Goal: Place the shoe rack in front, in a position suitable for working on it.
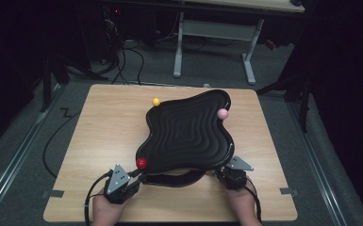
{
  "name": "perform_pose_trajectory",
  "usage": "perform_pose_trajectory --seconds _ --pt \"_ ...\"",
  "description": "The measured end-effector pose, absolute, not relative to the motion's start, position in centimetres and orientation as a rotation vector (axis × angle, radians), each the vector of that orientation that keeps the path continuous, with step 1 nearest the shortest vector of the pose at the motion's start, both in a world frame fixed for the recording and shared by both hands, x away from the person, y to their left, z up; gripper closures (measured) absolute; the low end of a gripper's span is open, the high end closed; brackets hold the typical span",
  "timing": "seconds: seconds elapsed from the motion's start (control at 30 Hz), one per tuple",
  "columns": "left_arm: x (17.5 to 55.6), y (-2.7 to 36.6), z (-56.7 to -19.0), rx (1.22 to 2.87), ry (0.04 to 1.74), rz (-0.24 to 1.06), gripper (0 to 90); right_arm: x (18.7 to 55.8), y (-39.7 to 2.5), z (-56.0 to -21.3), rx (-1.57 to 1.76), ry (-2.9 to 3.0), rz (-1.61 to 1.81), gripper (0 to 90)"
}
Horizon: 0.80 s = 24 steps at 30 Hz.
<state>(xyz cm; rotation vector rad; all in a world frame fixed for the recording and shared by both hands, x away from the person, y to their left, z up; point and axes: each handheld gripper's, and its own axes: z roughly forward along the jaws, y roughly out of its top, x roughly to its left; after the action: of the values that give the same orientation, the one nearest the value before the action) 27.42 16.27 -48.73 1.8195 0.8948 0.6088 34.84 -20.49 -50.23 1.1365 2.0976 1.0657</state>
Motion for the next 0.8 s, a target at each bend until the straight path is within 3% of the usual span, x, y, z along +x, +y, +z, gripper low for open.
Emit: perform_pose_trajectory --seconds 0.3,0.8 --pt "27.4 16.2 -48.7 1.818 0.898 0.613 74.5 32.4 -16.6 -50.2 1.011 2.24 1.149 76.8" --pt "27.3 16.2 -48.8 1.815 0.894 0.612 74.5 28.6 -6.3 -50.9 0.818 2.449 1.287 77.5"
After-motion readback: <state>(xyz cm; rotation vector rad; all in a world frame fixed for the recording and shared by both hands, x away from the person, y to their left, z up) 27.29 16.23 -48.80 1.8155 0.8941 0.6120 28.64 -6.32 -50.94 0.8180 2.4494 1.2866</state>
